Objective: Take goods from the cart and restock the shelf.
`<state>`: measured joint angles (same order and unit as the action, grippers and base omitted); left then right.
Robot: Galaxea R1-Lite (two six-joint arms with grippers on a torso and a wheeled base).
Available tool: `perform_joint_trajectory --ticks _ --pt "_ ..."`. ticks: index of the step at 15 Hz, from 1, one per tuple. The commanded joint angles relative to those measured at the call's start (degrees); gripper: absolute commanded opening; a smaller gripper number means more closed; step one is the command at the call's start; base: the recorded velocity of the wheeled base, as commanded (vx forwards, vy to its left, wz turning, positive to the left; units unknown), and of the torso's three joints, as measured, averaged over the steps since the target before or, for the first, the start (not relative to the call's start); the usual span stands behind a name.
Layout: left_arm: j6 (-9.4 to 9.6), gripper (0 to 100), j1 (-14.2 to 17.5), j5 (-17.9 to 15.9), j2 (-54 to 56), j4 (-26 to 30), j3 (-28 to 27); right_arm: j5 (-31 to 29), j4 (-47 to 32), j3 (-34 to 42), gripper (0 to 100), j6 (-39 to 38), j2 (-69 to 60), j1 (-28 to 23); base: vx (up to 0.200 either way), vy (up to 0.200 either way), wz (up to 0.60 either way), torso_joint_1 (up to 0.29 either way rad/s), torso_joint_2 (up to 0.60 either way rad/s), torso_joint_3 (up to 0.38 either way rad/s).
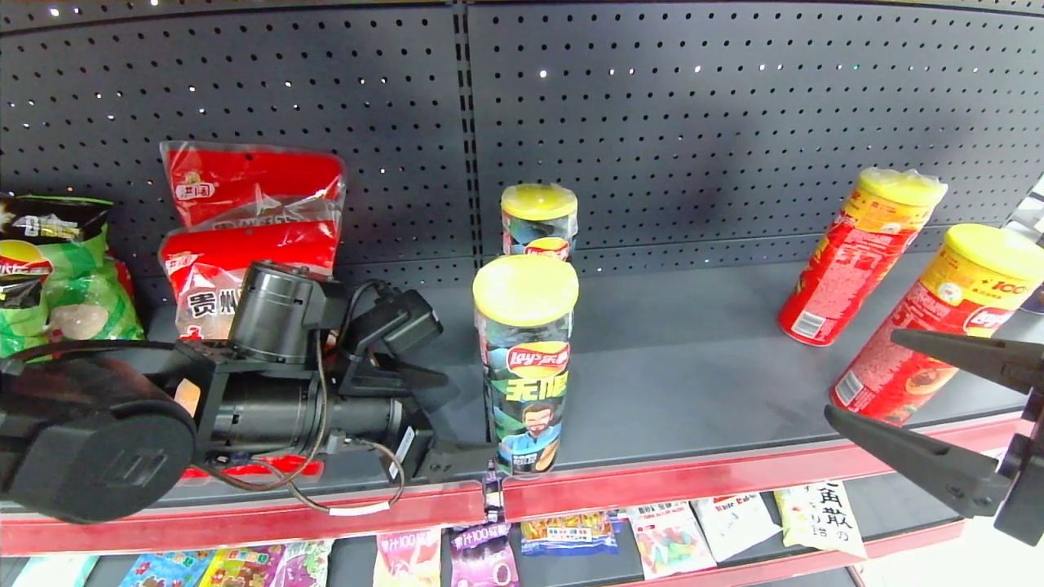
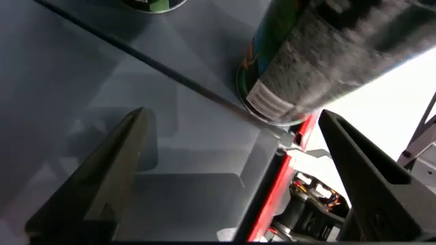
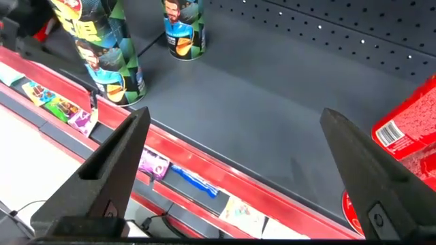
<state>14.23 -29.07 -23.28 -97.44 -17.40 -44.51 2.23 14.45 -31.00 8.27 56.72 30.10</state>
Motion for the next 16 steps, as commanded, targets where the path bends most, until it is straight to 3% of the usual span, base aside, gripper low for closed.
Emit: perform_joint_trajectory --ticks 1,16 --pt "0.1 100 -0.02 -0.01 -0.73 0.08 -0.14 0.05 0.06 -0.02 100 0.0 0.32 -0.3 0.0 0.0 0.0 0.0 0.0 0.0" --pt "0.01 100 1.74 2.45 -2.14 0.08 -0.49 0.14 0.06 0.06 100 -0.27 0.49 -0.74 0.0 0.0 0.0 0.0 0.0 0.0"
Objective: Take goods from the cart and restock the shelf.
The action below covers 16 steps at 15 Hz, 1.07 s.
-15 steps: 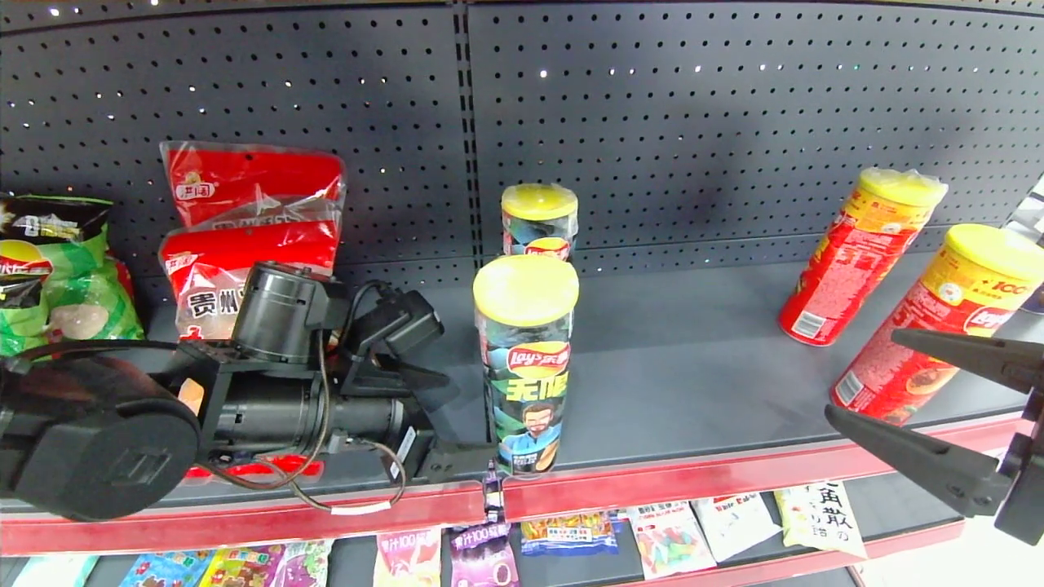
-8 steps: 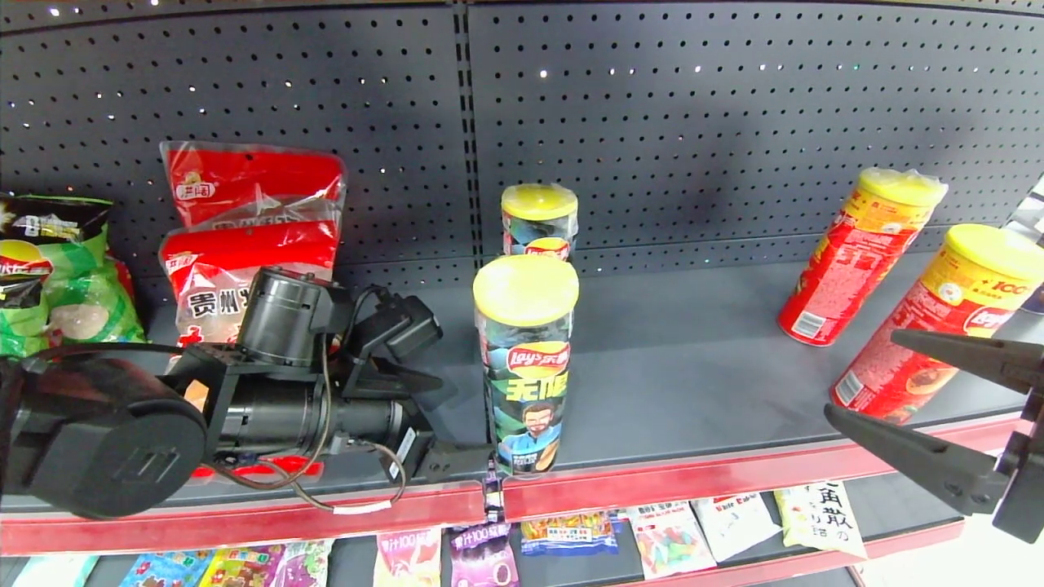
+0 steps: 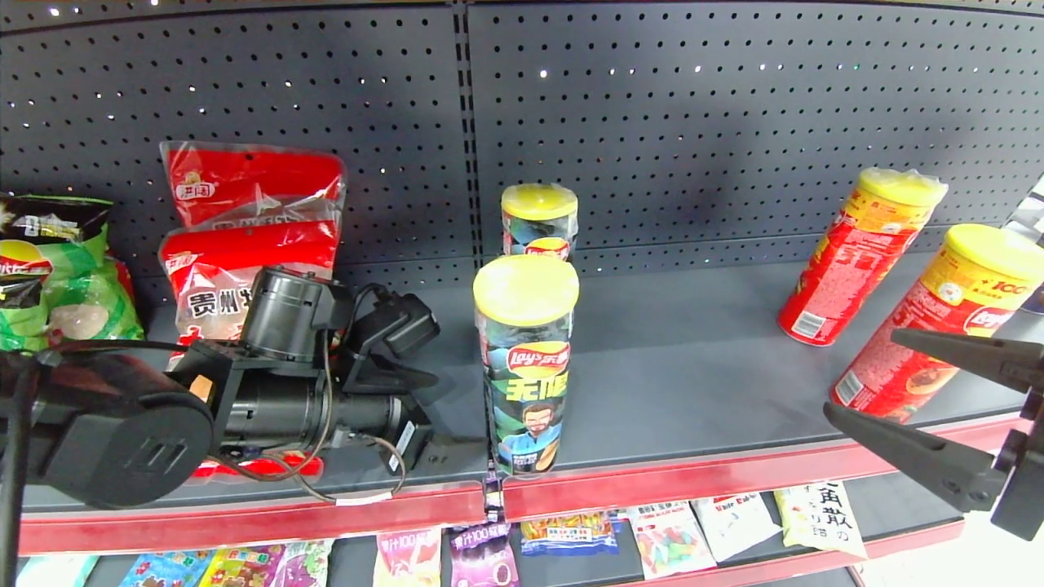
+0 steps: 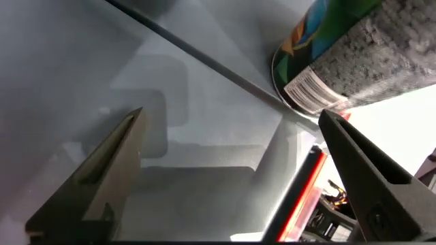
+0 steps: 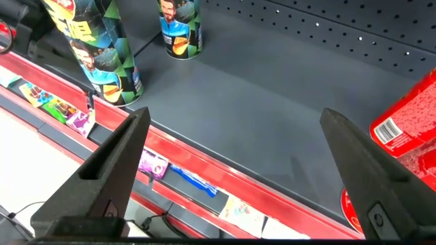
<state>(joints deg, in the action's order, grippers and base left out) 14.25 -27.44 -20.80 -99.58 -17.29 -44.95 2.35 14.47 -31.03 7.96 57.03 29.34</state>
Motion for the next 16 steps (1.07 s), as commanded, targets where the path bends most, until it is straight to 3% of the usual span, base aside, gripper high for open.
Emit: perform_joint_trajectory --ticks 1,16 --pt "-0.01 100 0.11 0.05 -0.43 -0.03 -0.4 0.02 0.03 0.09 100 0.04 0.19 0.01 0.0 0.0 0.0 0.0 0.0 0.0" --pt "-0.01 100 -0.16 0.05 -2.28 0.06 -2.95 0.02 0.03 0.18 100 0.04 0.45 0.01 0.0 0.0 0.0 0.0 0.0 0.0"
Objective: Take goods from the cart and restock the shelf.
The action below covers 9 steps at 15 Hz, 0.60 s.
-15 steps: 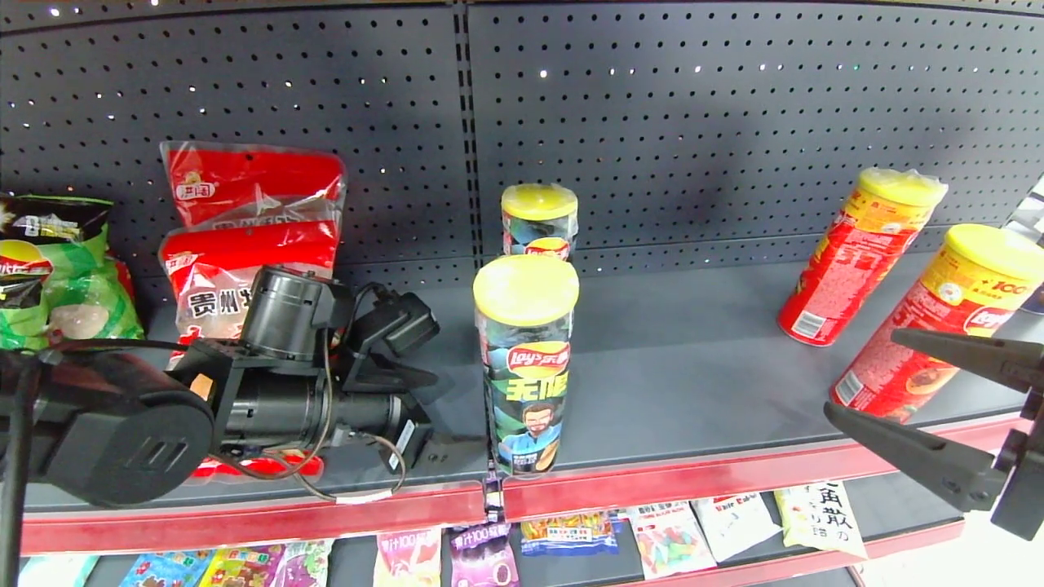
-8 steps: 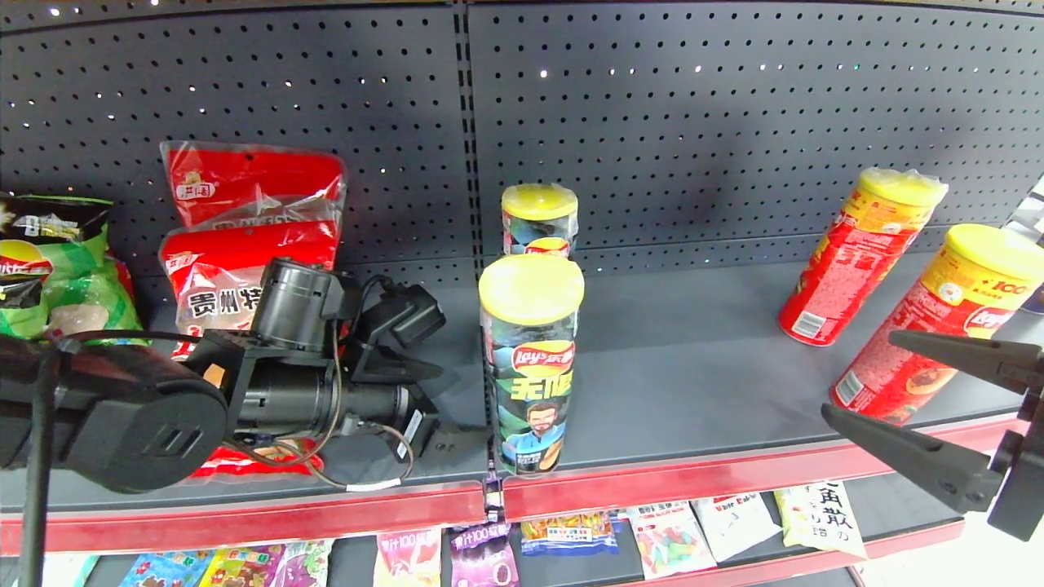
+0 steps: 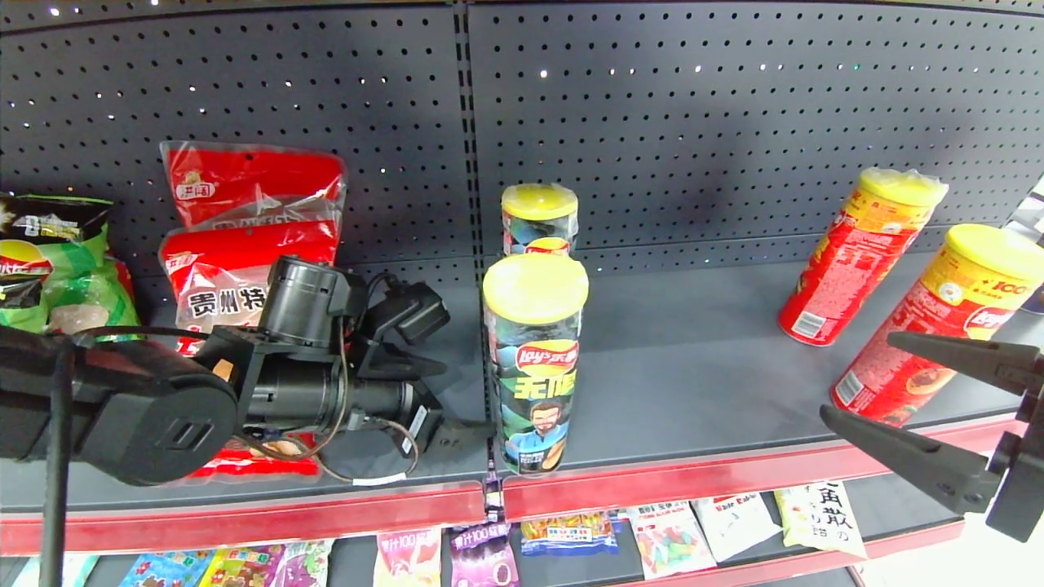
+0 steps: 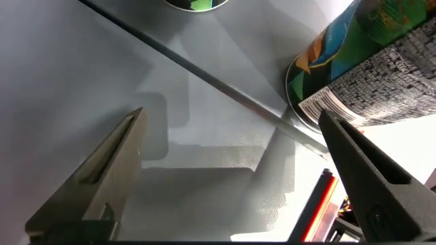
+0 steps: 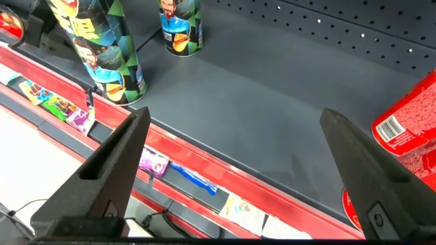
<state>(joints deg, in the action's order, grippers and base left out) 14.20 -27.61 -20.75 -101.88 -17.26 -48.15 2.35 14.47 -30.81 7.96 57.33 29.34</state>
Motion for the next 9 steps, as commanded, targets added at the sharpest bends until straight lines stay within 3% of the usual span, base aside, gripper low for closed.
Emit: perform_joint_trajectory --ticks 1,4,9 --pt "0.04 100 -0.07 0.01 0.63 0.04 1.13 0.02 0.03 -0.13 100 0.04 0.15 0.01 0.0 0.0 0.0 0.0 0.0 0.0" --pt "0.04 100 -0.43 -0.08 2.56 0.04 4.03 0.11 0.03 -0.13 100 -0.31 0.15 -0.25 0.0 0.0 0.0 0.0 0.0 0.0" --pt "0.04 100 -0.51 0.01 0.71 -0.05 1.48 0.11 -0.06 -0.13 100 -0.49 -0.03 -0.34 0.0 0.0 0.0 0.0 0.0 0.0"
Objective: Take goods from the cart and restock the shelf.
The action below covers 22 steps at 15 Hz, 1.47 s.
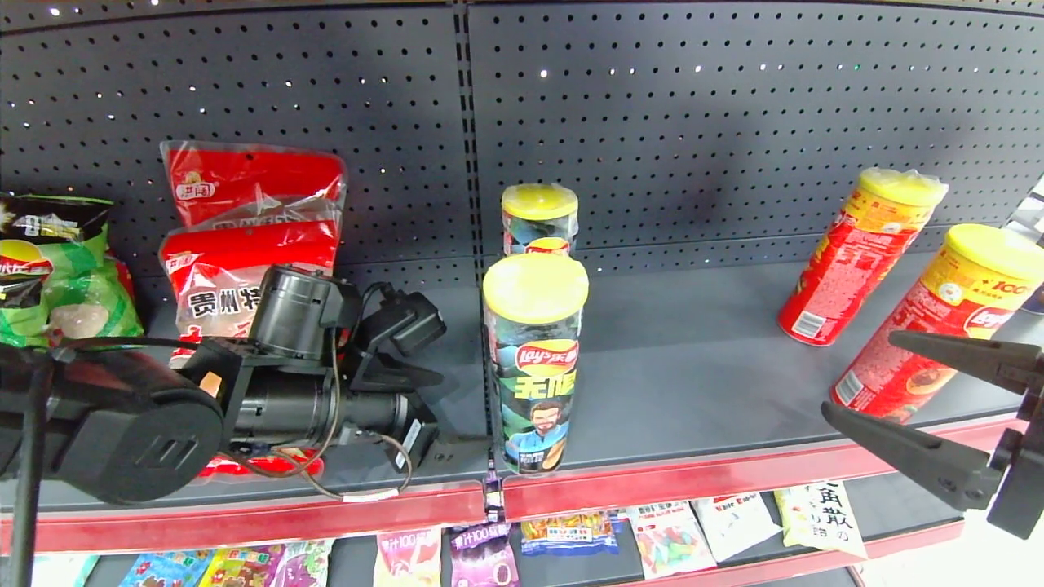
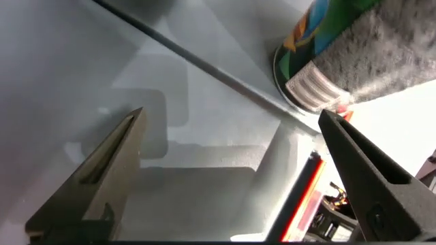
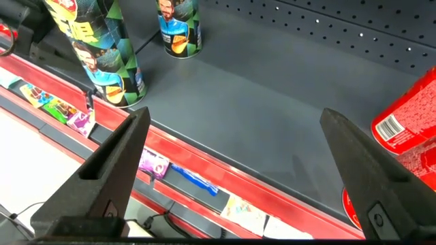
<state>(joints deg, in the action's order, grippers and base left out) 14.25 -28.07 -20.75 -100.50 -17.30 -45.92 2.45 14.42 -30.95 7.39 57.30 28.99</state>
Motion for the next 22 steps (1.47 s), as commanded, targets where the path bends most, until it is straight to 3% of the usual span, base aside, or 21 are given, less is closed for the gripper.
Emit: perform_joint_trajectory --ticks 1,22 --pt "-0.01 100 -0.05 0.01 -0.93 -0.02 -1.01 0.01 -0.01 0.01 100 0.08 0.01 0.01 0.0 0.0 0.0 0.0 0.0 0.0" --pt "-0.19 100 0.21 0.09 -2.33 0.07 -3.82 0.27 0.08 0.81 100 0.08 0.1 -0.86 0.0 0.0 0.0 0.0 0.0 0.0"
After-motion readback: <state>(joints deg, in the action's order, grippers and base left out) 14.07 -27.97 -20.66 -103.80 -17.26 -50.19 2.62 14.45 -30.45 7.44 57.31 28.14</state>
